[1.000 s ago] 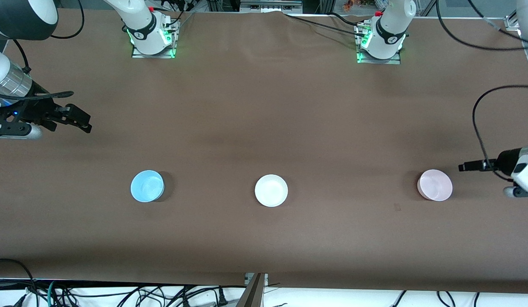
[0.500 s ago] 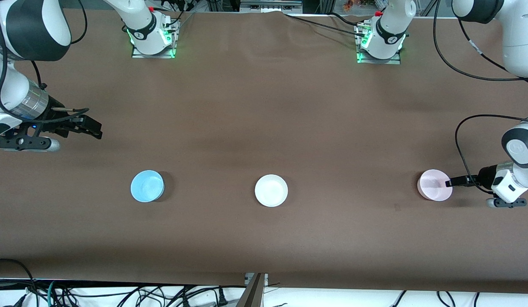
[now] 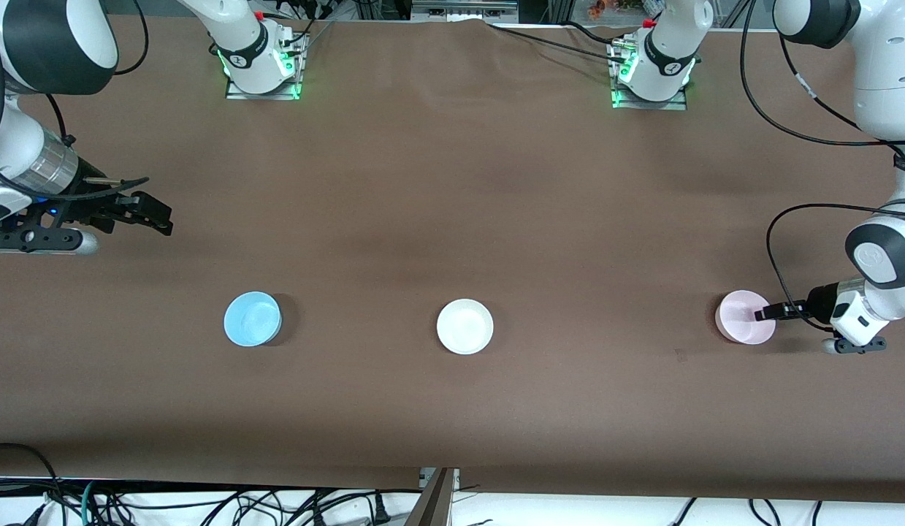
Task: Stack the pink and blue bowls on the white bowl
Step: 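Close the left gripper on the pink bowl's rim, then carry the pink bowl onto the white bowl while the right gripper reaches the blue bowl, then grasp the light blue bowl's rim with the right gripper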
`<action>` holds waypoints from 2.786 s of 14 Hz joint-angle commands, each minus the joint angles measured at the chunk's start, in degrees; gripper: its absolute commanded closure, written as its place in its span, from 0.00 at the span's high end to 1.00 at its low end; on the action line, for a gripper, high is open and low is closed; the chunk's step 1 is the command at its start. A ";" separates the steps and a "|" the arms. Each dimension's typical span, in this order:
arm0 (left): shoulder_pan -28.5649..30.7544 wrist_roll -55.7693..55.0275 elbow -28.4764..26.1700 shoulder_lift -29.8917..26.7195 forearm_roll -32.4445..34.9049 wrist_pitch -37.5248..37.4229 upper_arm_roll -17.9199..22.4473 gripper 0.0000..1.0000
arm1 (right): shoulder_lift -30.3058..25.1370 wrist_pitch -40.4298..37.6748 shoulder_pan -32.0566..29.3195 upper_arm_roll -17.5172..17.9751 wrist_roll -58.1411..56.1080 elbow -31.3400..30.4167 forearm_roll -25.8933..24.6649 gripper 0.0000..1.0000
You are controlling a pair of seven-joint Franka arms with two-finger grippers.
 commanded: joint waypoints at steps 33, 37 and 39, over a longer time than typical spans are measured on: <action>-35.65 -66.27 16.67 7.42 15.52 11.14 -17.83 0.00 | 33.23 35.89 -1.71 -0.13 -7.72 0.46 1.00 0.95; -35.74 -66.71 16.67 7.86 15.61 11.14 -18.01 0.00 | 33.05 35.10 -0.92 -0.04 -8.25 -0.42 1.00 0.72; -35.74 -66.97 16.67 8.29 15.61 11.14 -18.01 0.00 | 32.96 33.17 -0.92 -0.04 -8.16 -0.16 1.00 0.52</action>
